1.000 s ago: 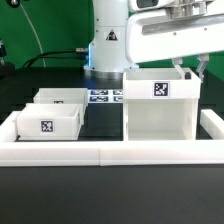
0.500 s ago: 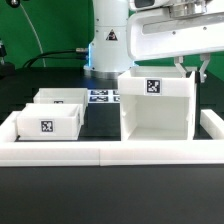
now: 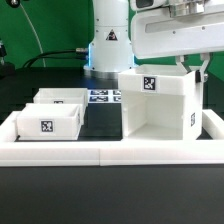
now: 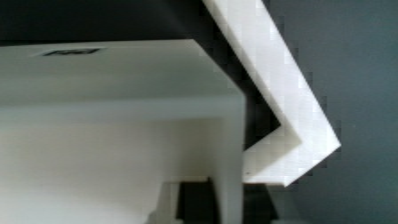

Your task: Assemble drawer

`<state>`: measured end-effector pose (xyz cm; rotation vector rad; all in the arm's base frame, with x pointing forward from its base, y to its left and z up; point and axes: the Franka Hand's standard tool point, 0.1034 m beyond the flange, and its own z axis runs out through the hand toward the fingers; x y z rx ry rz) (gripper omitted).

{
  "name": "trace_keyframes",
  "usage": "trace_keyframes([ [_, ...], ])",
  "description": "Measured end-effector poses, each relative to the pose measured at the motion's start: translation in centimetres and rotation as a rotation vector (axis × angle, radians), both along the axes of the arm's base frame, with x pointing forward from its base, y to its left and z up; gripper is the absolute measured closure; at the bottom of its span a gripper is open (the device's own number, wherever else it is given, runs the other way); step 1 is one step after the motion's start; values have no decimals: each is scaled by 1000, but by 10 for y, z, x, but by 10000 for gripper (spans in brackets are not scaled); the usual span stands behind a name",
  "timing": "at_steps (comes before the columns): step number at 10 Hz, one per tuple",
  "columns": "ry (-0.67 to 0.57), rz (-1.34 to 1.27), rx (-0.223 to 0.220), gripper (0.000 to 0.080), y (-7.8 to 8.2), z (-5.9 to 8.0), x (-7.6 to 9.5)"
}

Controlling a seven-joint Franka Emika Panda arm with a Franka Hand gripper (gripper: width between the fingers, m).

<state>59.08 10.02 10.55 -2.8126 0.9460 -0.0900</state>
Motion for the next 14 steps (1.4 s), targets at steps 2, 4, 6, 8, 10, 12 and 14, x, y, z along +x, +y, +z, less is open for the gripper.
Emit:
trace_keyframes([
  [2, 26, -174, 30, 755, -4, 0, 3],
  [4, 49, -297, 45, 755, 0, -1, 4],
  [6, 81, -484, 74, 755, 6, -2, 3],
  [8, 96, -580, 112, 755, 4, -1, 5],
  [10, 114, -674, 134, 755, 6, -1, 5],
  [12, 134, -763, 153, 755, 9, -2, 4],
  [14, 144, -806, 162, 755, 10, -2, 4],
])
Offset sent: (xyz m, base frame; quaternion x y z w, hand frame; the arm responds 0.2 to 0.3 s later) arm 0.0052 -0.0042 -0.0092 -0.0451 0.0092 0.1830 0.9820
